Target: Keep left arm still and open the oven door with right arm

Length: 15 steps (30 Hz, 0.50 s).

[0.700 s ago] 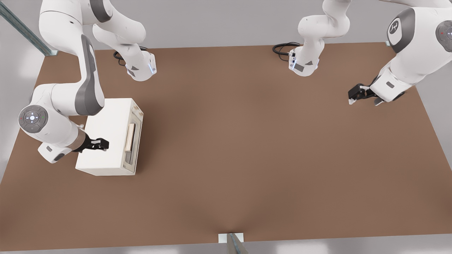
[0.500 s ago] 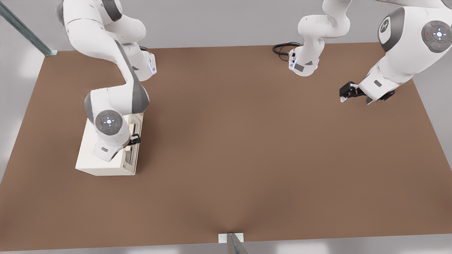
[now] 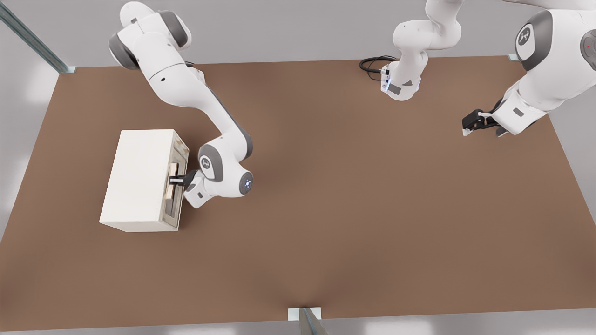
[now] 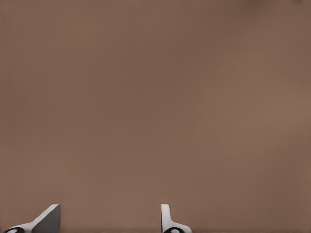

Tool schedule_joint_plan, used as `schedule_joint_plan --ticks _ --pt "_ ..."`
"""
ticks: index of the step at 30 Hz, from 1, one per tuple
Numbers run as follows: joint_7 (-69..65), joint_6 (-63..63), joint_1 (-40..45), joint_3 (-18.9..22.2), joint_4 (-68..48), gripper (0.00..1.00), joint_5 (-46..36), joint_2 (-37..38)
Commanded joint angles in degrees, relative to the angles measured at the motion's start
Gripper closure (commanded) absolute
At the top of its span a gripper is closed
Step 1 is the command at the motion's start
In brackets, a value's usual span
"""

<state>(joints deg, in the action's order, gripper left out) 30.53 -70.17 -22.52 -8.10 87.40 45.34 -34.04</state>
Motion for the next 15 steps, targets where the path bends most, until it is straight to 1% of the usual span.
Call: schedule_joint_plan --ticks 1,7,15 --pt "33.9 2.9 0.0 -0.1 -0.1 0.79 0.9 -0.6" --pt "32.0 -0.1 1.0 -0.2 -0.3 0.79 0.8 -4.2" --pt "31.3 -0.3 1.5 -0.2 -0.2 0.79 0.6 -4.8"
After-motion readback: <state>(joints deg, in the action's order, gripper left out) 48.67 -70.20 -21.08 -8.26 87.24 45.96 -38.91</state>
